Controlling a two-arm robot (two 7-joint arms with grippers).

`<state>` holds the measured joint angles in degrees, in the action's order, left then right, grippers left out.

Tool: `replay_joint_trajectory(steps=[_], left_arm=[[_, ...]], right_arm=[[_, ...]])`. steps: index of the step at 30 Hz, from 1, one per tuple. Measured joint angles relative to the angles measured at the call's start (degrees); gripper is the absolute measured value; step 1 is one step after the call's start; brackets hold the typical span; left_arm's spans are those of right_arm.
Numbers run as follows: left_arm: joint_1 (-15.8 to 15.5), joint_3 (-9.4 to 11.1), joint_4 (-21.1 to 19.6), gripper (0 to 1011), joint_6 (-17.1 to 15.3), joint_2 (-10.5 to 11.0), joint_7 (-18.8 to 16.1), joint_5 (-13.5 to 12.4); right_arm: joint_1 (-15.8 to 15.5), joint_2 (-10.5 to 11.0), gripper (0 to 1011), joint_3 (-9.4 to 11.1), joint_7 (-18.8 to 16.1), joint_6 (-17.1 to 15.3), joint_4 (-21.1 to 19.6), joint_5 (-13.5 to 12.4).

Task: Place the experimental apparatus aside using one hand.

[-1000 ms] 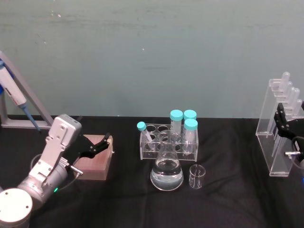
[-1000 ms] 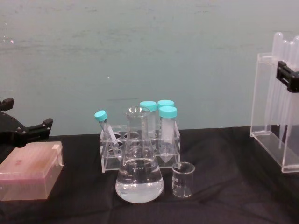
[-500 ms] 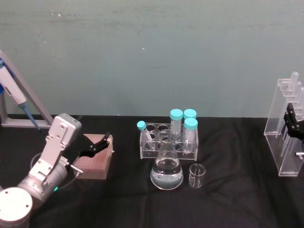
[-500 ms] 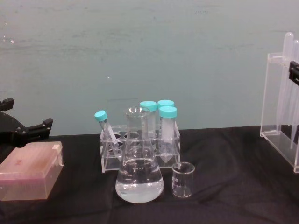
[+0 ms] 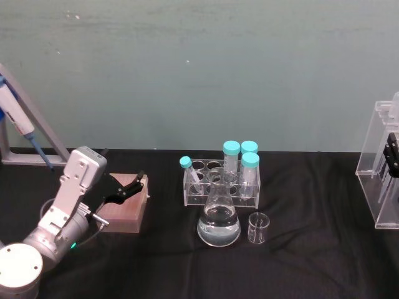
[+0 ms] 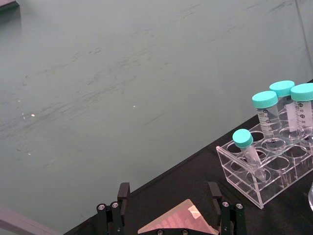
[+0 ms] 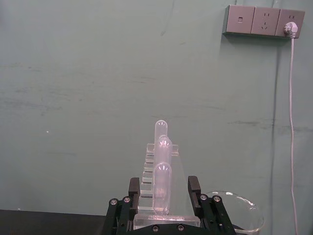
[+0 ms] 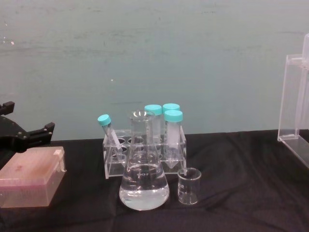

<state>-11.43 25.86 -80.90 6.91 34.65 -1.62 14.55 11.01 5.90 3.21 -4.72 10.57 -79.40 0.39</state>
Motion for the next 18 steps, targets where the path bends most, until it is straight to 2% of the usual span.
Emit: replay_joint_trajectory(steps=[18], left_arm=[[0.00,0.00,0.00,1000,0.00,0.00,0.00,0.00]], right_arm=[[1.29,0.93,601,0.92,-0.99,0.50,1.99,-1.17]])
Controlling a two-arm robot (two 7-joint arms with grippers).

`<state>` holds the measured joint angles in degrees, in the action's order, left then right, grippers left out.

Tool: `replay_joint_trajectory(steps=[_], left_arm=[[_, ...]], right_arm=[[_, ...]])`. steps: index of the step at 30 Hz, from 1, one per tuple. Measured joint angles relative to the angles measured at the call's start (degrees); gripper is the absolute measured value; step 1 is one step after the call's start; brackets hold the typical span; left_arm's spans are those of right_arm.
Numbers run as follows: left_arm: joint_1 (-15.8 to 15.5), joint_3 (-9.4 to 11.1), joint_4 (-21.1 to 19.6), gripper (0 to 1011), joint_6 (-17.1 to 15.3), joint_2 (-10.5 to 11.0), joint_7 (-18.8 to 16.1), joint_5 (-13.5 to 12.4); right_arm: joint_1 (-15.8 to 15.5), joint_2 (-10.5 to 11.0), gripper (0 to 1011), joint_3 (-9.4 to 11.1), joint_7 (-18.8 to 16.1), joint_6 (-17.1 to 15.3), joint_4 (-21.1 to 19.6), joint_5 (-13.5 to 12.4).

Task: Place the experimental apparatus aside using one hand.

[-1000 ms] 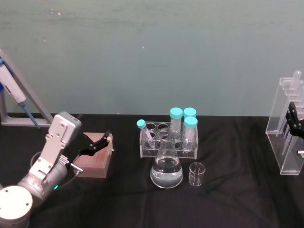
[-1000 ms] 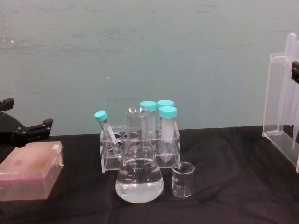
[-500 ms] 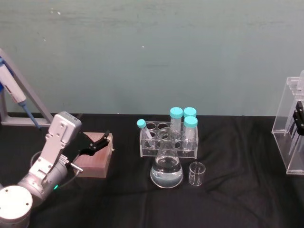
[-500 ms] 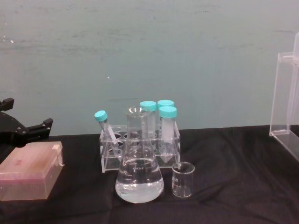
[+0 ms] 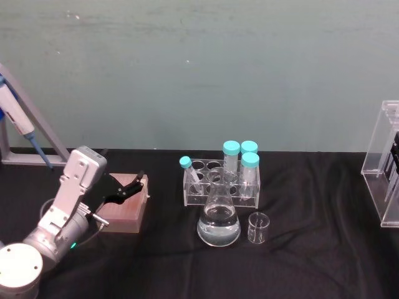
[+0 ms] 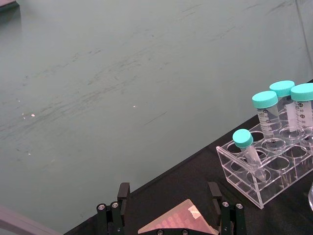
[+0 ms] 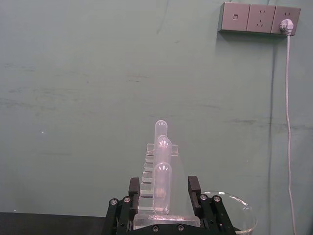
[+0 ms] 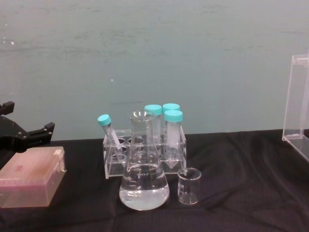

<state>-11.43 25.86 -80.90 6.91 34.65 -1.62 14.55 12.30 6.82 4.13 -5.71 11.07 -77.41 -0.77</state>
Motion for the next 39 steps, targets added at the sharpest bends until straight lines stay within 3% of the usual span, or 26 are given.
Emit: replay_joint_trajectory(steps=[39], left_arm=[[0.00,0.00,0.00,1000,0.00,0.00,0.00,0.00]], right_arm=[[3.89,1.56,601,0.49,-1.30,0.19,5.48,-1.48]])
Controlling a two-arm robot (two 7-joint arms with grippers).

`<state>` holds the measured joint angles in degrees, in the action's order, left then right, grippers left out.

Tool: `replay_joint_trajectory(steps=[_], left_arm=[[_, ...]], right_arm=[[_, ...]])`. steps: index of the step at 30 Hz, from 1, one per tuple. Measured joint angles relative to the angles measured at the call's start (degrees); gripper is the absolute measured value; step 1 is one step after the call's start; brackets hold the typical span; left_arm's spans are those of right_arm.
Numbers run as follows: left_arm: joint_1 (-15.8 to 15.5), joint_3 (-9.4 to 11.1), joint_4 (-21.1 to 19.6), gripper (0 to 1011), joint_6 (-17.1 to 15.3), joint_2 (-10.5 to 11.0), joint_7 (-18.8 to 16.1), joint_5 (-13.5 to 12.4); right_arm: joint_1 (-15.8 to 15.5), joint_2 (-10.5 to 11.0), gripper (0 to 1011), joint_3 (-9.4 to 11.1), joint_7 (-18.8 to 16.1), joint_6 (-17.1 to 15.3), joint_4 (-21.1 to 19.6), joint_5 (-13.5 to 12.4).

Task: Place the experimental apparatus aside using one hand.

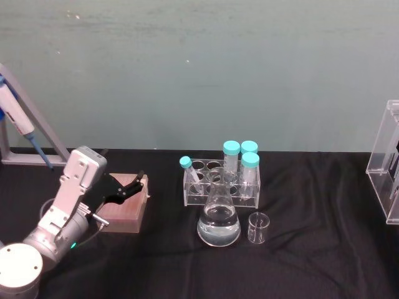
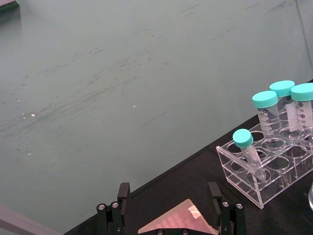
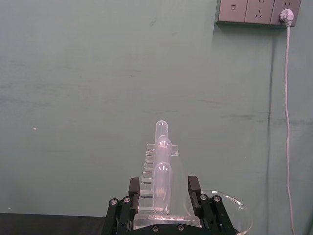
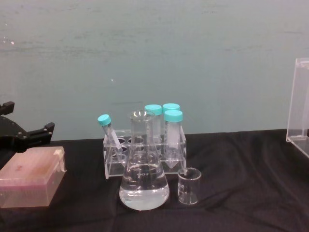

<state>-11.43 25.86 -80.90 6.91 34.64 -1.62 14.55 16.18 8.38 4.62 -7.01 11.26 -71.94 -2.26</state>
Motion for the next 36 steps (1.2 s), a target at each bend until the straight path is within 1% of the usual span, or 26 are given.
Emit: replay_joint_trajectory(steps=[21,36], left_arm=[[0.00,0.00,0.00,1000,0.00,0.00,0.00,0.00],[0.00,0.00,0.00,1000,0.00,0.00,0.00,0.00]], right_arm=[[0.17,-0.10,601,0.09,0.16,-1.09,0.44,-0.43],[-0.12,0.08,601,0.07,0.53,-1.97,0.09,-0.08]])
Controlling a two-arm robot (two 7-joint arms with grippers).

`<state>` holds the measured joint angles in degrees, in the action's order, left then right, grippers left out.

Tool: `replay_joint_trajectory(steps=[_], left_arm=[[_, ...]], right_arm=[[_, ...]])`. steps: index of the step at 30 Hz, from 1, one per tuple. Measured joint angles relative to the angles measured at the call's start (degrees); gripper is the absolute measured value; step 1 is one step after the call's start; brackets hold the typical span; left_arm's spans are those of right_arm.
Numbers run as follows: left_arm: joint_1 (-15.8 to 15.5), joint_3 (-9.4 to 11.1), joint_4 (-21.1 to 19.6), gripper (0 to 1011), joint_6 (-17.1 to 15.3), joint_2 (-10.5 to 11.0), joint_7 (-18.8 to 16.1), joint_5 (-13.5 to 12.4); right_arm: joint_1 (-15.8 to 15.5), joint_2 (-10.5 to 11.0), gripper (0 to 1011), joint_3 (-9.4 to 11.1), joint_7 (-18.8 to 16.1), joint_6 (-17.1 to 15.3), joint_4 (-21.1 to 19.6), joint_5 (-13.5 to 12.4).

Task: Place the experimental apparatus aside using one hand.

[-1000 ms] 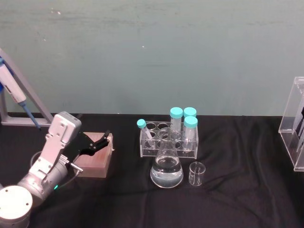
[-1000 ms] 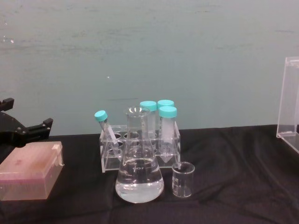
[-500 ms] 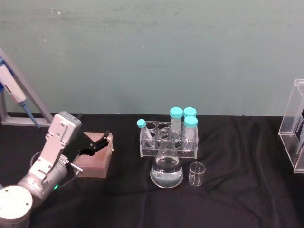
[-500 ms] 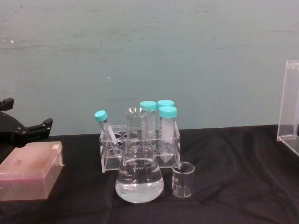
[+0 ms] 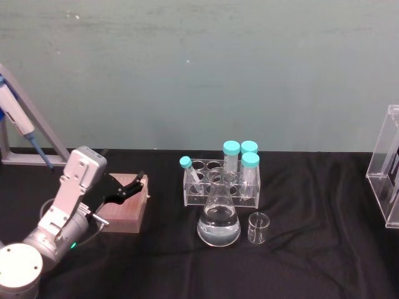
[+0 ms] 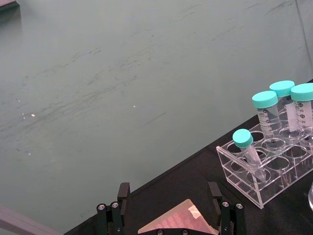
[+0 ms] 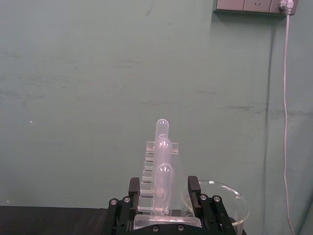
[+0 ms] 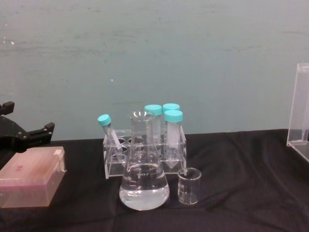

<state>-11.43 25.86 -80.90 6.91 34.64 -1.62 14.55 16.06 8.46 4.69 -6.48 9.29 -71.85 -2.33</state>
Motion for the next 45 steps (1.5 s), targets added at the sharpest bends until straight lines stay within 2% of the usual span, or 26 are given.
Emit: replay_joint_trajectory(steps=[29,32,33,38,45], left_arm=[[0.00,0.00,0.00,1000,0.00,0.00,0.00,0.00],[0.00,0.00,0.00,1000,0.00,0.00,0.00,0.00],[0.00,0.00,0.00,1000,0.00,0.00,0.00,0.00],[0.00,0.00,0.00,1000,0.00,0.00,0.00,0.00],[0.00,0.00,0.00,1000,0.00,0.00,0.00,0.00]], right_arm=[[-0.03,-0.02,605,-0.01,0.03,0.04,-0.05,0.08],[-0.02,-0.01,670,-0.01,0.03,0.07,-0.05,0.08],[-0.02,-0.02,733,-0.01,0.03,0.07,-0.05,0.08],[-0.02,-0.02,877,-0.01,0.03,0.09,-0.06,0.08],[-0.02,-0.02,1000,-0.02,0.03,0.09,-0.05,0.08]])
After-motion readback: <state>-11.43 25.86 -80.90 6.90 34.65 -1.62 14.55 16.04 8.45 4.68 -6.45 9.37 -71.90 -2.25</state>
